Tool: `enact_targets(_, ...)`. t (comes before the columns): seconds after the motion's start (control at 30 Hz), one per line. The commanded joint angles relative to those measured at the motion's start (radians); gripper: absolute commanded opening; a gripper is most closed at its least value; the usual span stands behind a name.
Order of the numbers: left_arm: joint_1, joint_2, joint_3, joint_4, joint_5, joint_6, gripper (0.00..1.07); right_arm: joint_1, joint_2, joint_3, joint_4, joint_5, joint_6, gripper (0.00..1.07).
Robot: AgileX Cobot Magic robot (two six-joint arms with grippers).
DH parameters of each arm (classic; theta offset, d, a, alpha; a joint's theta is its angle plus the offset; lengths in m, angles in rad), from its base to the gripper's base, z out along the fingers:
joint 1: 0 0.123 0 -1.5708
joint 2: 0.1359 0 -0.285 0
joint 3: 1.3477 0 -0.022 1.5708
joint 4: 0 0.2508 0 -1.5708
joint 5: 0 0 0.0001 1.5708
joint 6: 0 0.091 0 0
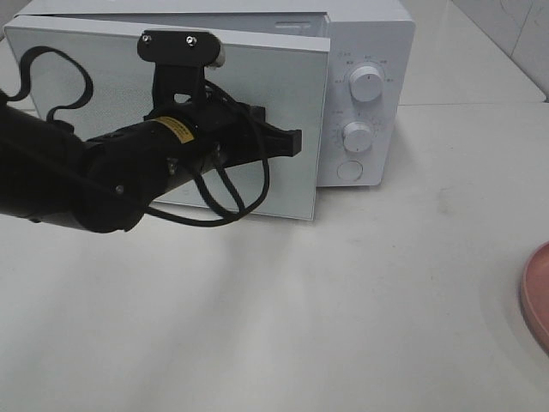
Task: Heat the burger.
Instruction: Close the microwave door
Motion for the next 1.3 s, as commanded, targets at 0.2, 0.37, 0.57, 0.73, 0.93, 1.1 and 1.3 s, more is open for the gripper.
enact_targets(0.2,-0.004,0.074,-0.133,-0.026,0.026,0.021,0.0,-0.003,-0.027,0.002,-0.002,-0.012,-0.005,0.75)
enact_targets(0.37,-0.004,0.126,-0.203,-0.051,0.029,0.047,0.0,-0.003,-0.027,0.002,-0.002,-0.012,-0.005,0.75)
enact_targets(0.57,0.001,0.169,-0.289,-0.217,0.025,0.204,0.0,-0.003,-0.027,0.002,-0.002,-0.012,-0.005,0.75)
enact_targets(0.73,0.001,0.19,-0.333,-0.256,0.029,0.271,0.0,-0.003,-0.027,0.002,-0.002,-0.012,-0.005,0.75)
enact_targets(0.93,0.023,0.223,-0.386,-0.257,0.043,0.286,0.0,-0.003,-0.027,0.002,-0.002,-0.012,-0.005,0.75)
enact_targets(1.1,0.069,0.238,-0.418,-0.27,0.083,0.287,0.0,-0.003,-0.027,0.002,-0.004,-0.012,-0.005,0.75)
enact_targets(1.3,0.067,0.228,-0.418,-0.259,0.081,0.327,0.0,-0.003,-0.027,0.002,-0.004,-0.012,-0.005,0.75)
